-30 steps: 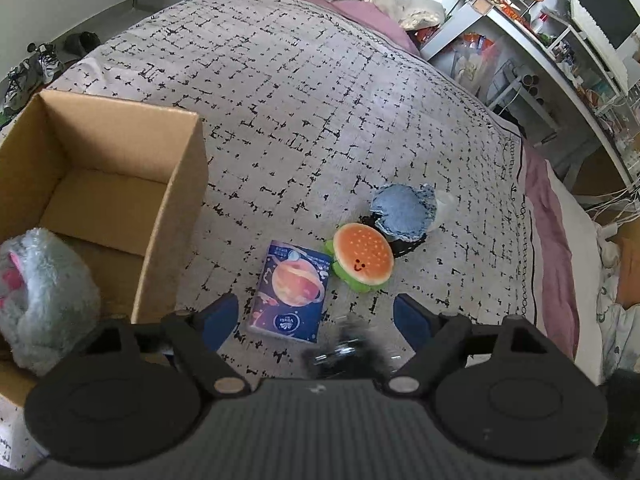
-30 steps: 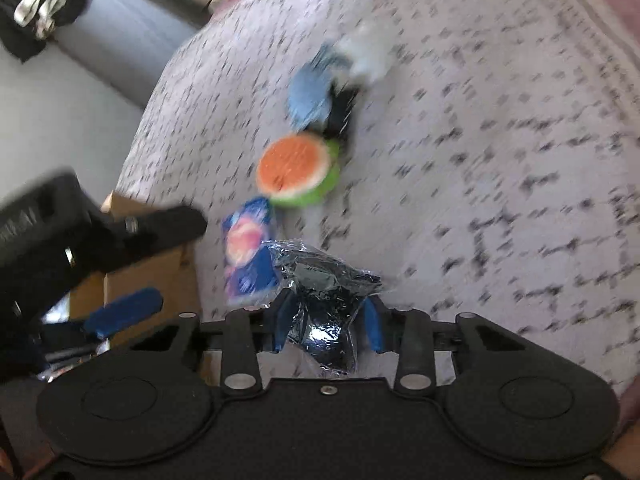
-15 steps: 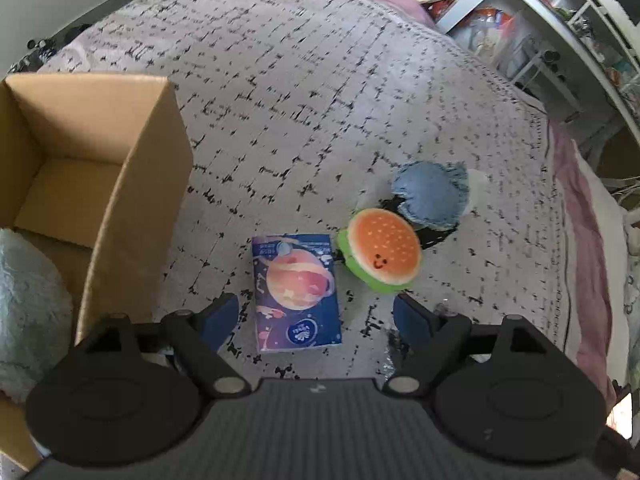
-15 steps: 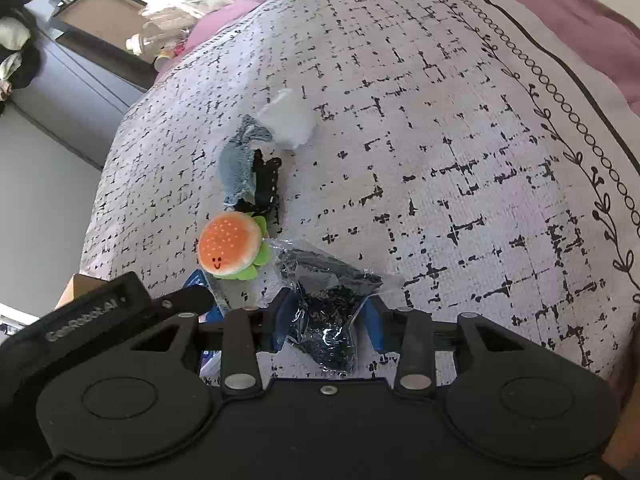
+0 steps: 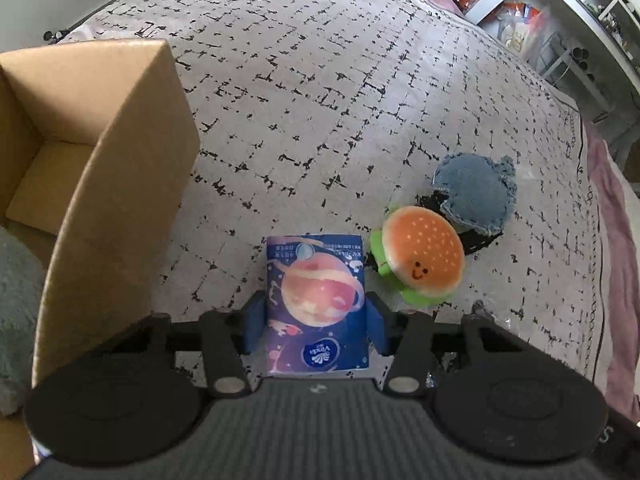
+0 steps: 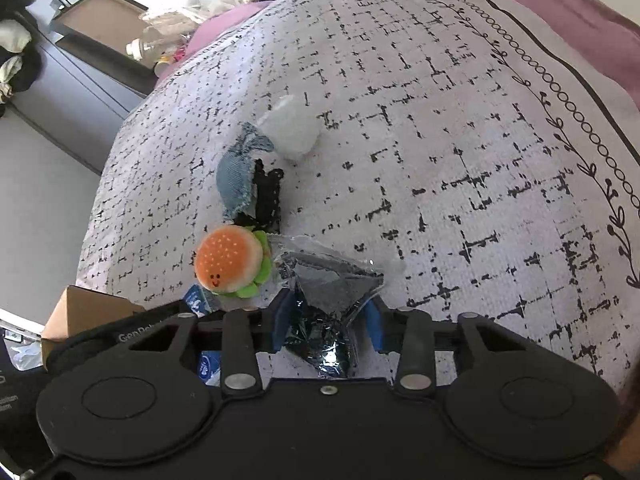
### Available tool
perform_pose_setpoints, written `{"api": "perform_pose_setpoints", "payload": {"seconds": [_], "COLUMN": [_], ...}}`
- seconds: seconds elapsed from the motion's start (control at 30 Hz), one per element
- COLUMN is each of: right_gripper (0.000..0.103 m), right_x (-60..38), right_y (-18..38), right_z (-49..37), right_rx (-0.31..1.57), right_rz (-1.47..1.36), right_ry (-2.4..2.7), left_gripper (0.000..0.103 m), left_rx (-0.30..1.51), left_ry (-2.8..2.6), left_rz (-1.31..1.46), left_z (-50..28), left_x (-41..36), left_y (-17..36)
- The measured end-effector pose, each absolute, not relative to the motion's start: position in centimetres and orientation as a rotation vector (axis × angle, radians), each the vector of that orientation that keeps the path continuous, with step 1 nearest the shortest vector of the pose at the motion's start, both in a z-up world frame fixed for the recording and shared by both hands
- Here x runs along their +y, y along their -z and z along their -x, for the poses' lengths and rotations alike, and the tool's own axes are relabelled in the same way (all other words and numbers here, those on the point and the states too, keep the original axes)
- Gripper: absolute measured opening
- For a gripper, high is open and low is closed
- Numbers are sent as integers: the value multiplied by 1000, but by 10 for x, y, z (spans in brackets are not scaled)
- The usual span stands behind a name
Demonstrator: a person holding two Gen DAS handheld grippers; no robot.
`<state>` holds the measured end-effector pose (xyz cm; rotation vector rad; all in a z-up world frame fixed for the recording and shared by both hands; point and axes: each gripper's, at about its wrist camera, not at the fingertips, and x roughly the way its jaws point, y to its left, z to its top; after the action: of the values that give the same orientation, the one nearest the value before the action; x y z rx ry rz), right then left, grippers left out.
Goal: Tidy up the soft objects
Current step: 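Grasp the blue planet card box with the left tool while right holds the bag, then carry the card box with left and bag with right toward the box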
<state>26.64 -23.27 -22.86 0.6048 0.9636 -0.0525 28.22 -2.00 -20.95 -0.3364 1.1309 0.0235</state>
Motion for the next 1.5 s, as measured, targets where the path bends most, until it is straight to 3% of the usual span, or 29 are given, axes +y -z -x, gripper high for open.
{"api": "perform_pose_setpoints", "payload": {"seconds": [0.37, 1.5], "right_gripper": [31, 31], "right_x": [-236, -204], "right_y": [210, 149], "right_z": [-253, -217], "right_rx": [898, 723], "right_rz": [-600, -402], "right_ry": [21, -151], "left_gripper": [50, 50], "left_rx": [1082, 917], "left_ry": [25, 45], "left_rz": [326, 367], "left_z": [-268, -202], "left_x": [-25, 20], "left_y": [187, 103]}}
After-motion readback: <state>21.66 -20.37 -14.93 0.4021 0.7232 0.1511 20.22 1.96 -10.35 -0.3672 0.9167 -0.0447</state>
